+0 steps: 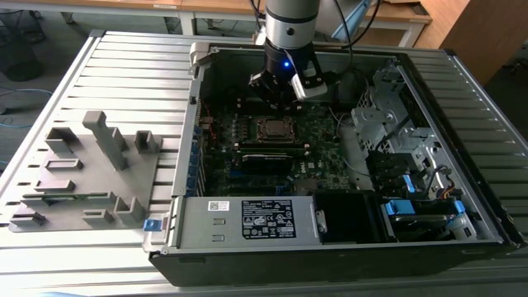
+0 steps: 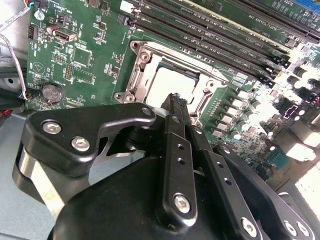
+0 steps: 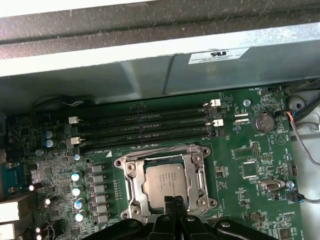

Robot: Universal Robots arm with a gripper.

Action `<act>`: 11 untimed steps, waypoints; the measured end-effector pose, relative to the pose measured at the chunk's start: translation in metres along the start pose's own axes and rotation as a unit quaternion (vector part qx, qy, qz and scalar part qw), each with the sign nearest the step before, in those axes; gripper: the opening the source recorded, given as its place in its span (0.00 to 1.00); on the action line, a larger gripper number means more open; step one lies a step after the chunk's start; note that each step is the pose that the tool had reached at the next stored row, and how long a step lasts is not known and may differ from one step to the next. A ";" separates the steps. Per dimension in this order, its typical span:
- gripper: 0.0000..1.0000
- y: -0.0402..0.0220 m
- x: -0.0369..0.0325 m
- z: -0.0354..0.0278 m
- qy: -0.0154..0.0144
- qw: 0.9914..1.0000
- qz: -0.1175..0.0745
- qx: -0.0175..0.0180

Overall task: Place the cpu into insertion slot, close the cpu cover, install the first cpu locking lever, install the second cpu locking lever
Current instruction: 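Install the second cpu locking lever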

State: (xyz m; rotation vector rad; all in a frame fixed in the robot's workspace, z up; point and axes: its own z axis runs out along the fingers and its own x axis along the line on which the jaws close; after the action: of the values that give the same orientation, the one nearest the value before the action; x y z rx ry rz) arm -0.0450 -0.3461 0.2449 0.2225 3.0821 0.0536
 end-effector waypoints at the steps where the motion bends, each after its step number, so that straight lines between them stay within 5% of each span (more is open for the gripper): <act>1: 0.10 -0.0004 -0.0001 0.0000 0.000 1.000 0.000 0.000; 11: 0.10 -0.0116 -0.0017 -0.0003 0.000 1.000 0.000 0.000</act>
State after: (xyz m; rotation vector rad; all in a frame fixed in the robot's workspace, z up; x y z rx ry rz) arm -0.0450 -0.3579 0.2448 0.2227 3.0820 0.0530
